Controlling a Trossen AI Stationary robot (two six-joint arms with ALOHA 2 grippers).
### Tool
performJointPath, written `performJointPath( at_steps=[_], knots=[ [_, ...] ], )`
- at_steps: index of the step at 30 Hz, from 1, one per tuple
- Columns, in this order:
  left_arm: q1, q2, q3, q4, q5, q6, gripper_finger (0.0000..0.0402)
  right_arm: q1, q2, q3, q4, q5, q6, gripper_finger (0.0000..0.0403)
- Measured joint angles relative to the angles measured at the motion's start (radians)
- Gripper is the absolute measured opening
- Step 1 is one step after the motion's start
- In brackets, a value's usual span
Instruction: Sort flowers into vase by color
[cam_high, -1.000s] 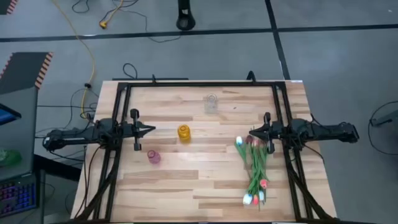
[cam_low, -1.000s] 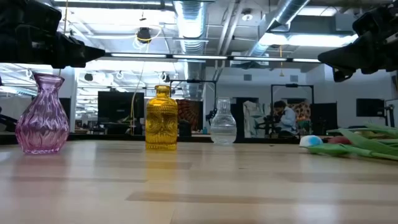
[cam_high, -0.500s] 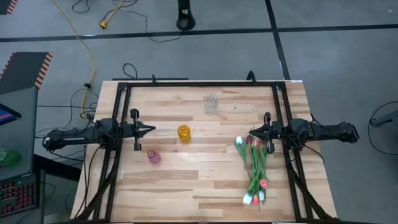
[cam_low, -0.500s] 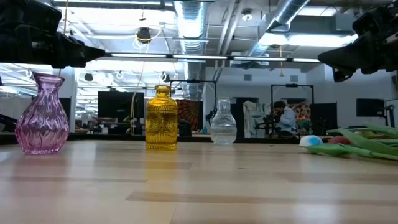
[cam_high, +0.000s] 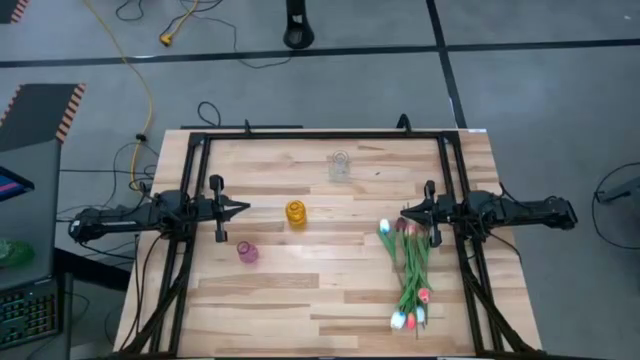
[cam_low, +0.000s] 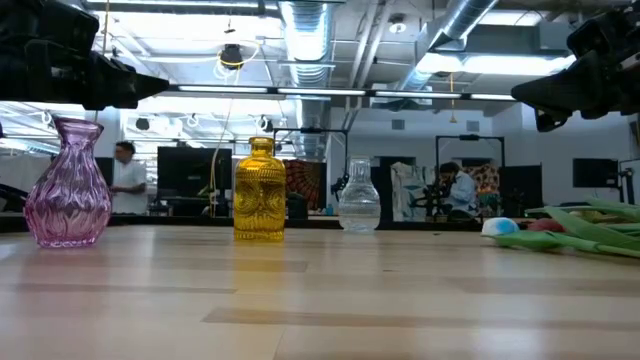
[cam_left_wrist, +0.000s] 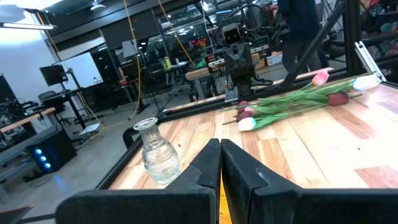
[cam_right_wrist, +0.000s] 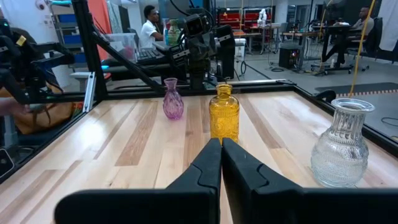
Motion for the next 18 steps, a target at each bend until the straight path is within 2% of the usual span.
performJointPath(
  at_steps=[6, 18],
  knots=[
    [0.000, 0.000, 0.000, 0.000, 0.000, 0.000, 0.0000, 0.000, 0.000, 0.000, 0.000, 0.000, -0.103, 0.0043],
    [0.000, 0.000, 0.000, 0.000, 0.000, 0.017, 0.0000, 0.000, 0.000, -0.001, 0.017, 0.000, -0.098, 0.0043]
  ],
)
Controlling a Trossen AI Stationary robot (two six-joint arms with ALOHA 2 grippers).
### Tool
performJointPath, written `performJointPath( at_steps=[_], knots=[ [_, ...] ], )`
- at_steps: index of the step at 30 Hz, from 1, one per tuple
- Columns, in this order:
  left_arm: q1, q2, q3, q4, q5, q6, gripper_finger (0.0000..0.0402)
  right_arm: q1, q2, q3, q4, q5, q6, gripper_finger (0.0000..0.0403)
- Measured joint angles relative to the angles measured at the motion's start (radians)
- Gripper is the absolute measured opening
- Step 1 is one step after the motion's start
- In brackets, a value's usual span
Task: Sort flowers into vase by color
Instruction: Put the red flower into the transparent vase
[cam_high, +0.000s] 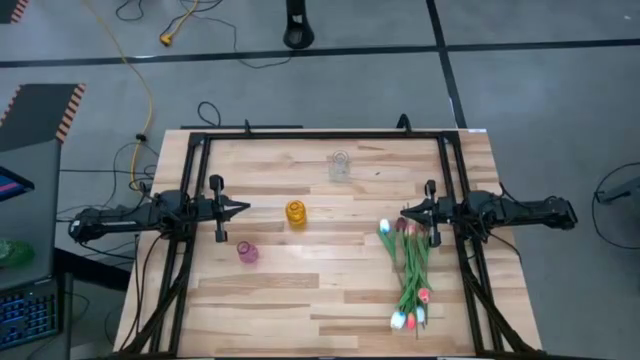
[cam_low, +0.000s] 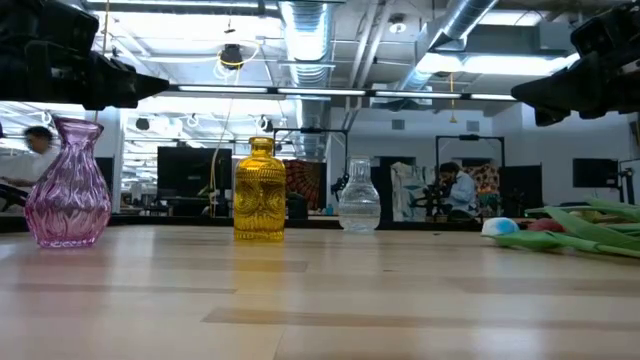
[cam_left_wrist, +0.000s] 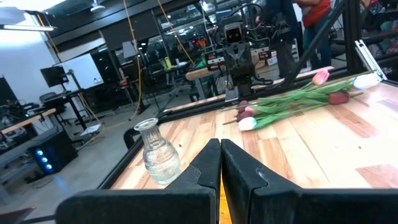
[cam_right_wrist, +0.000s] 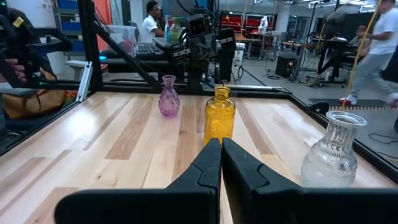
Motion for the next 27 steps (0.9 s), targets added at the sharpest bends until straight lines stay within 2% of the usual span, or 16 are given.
performJointPath(
  at_steps=[10, 15, 19, 27],
  knots=[
    [0.000, 0.000, 0.000, 0.000, 0.000, 0.013, 0.0000, 0.000, 0.000, -0.004, 0.154, 0.011, 0.003, 0.0043],
    [0.000, 0.000, 0.000, 0.000, 0.000, -0.018, 0.0000, 0.000, 0.000, -0.003, 0.207, 0.130, 0.143, 0.0059],
    [0.000, 0.000, 0.000, 0.000, 0.000, -0.034, 0.0000, 0.000, 0.000, -0.003, 0.206, 0.183, 0.230, 0.0103],
    [0.000, 0.000, 0.000, 0.000, 0.000, -0.037, 0.0000, 0.000, 0.015, 0.029, 0.197, 0.217, 0.362, 0.0239]
  ],
)
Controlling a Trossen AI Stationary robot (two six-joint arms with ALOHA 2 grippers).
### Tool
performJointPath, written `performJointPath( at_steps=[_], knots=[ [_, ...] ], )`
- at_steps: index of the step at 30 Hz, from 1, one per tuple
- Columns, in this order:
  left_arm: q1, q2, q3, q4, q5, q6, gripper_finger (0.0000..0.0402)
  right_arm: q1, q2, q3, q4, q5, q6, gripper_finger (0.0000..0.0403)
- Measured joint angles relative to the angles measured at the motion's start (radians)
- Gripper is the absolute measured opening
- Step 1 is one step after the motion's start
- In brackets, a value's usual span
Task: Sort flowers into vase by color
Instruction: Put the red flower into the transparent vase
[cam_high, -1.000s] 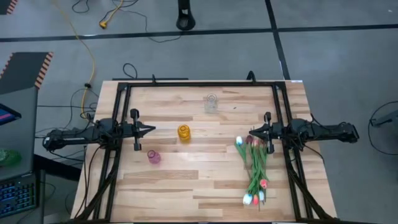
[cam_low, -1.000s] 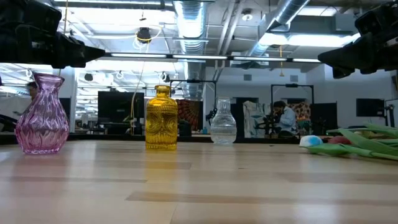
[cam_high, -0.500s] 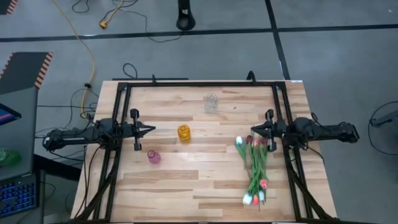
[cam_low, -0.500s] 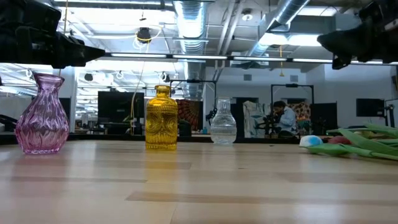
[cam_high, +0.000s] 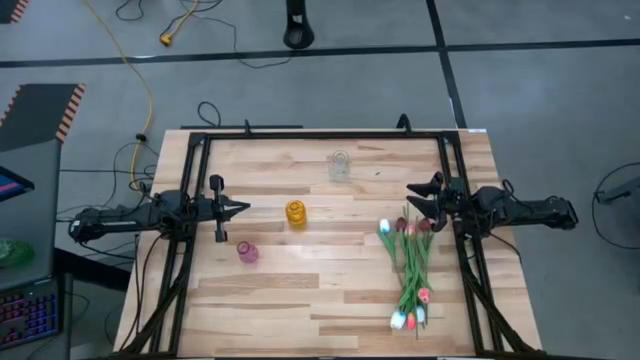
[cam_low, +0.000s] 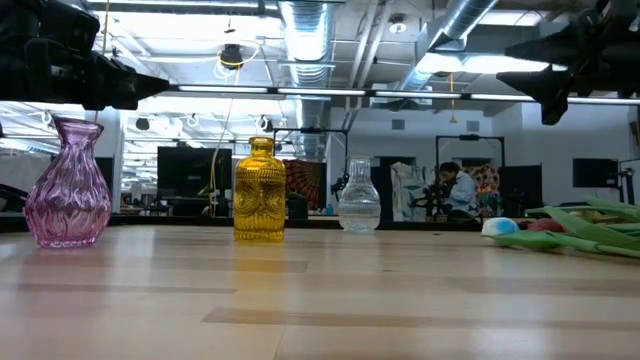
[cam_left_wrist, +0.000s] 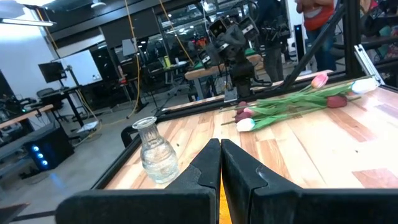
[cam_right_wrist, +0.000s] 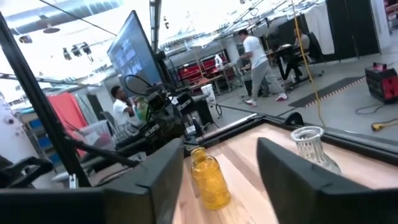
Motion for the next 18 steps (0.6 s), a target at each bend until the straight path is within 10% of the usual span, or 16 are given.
performJointPath(
  at_steps=[10, 18],
  knots=[
    [0.000, 0.000, 0.000, 0.000, 0.000, 0.008, 0.0000, 0.000, 0.236, 0.172, -0.043, 0.022, -0.002, 0.0265],
    [0.000, 0.000, 0.000, 0.000, 0.000, 0.002, 0.0000, 0.000, 0.471, 0.445, -0.397, 0.112, 0.084, 0.0265]
  ],
)
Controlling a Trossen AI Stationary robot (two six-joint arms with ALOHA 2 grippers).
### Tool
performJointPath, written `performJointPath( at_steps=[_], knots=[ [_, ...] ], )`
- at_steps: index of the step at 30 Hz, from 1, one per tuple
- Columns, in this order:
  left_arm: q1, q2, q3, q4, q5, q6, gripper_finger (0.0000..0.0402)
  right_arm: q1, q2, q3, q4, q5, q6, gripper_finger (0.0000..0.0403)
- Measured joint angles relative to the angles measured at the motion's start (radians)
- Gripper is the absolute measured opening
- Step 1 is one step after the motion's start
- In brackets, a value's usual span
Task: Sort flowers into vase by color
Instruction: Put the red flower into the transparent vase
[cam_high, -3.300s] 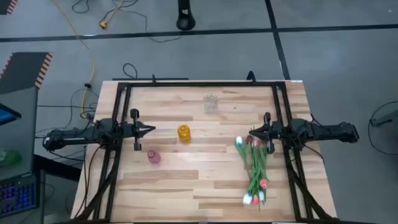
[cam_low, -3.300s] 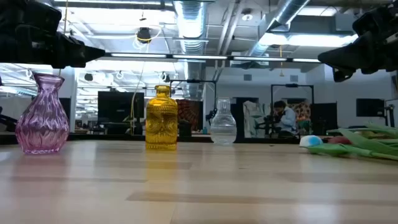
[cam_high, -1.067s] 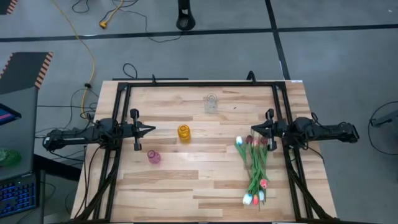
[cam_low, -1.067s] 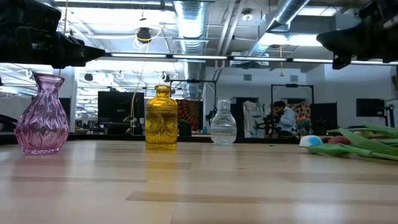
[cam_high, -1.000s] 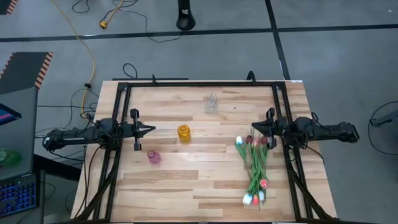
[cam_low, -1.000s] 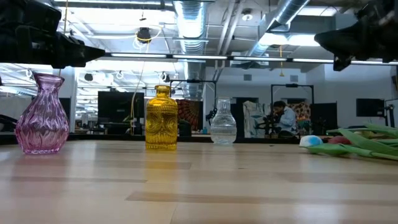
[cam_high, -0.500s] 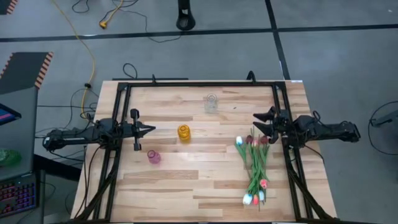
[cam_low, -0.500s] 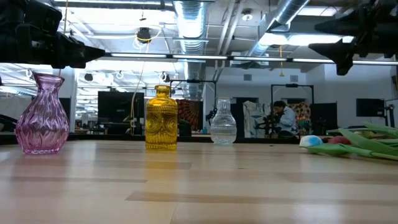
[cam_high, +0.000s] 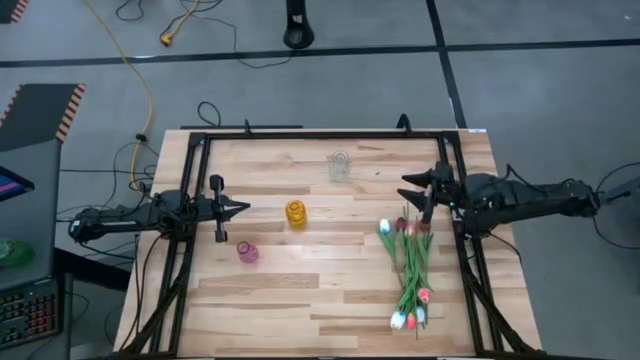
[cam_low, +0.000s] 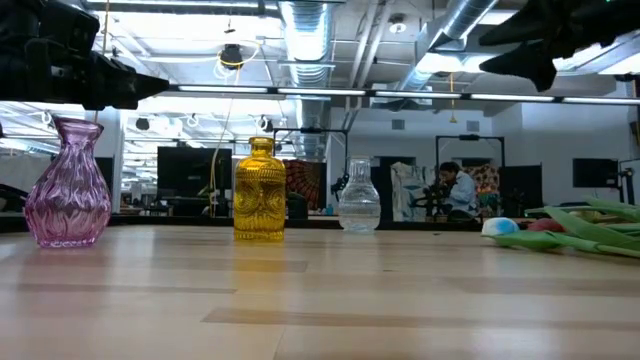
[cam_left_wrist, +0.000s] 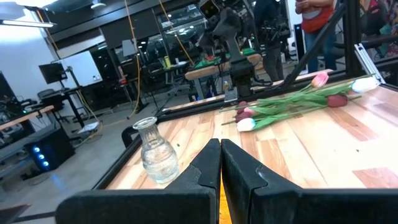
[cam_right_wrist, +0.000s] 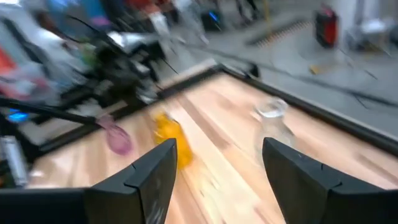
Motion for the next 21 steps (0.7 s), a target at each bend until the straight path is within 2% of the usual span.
performJointPath(
  at_steps=[9, 16, 21],
  knots=[
    [0.000, 0.000, 0.000, 0.000, 0.000, -0.003, 0.0000, 0.000, 0.197, 0.225, -0.414, 0.008, 0.368, 0.0265],
    [0.000, 0.000, 0.000, 0.000, 0.000, -0.005, 0.0000, 0.001, 0.310, 0.294, -0.592, -0.176, 0.613, 0.0265],
    [0.000, 0.000, 0.000, 0.000, 0.000, -0.005, 0.0000, 0.000, 0.385, 0.294, -0.678, -0.197, 0.713, 0.0265]
  ],
)
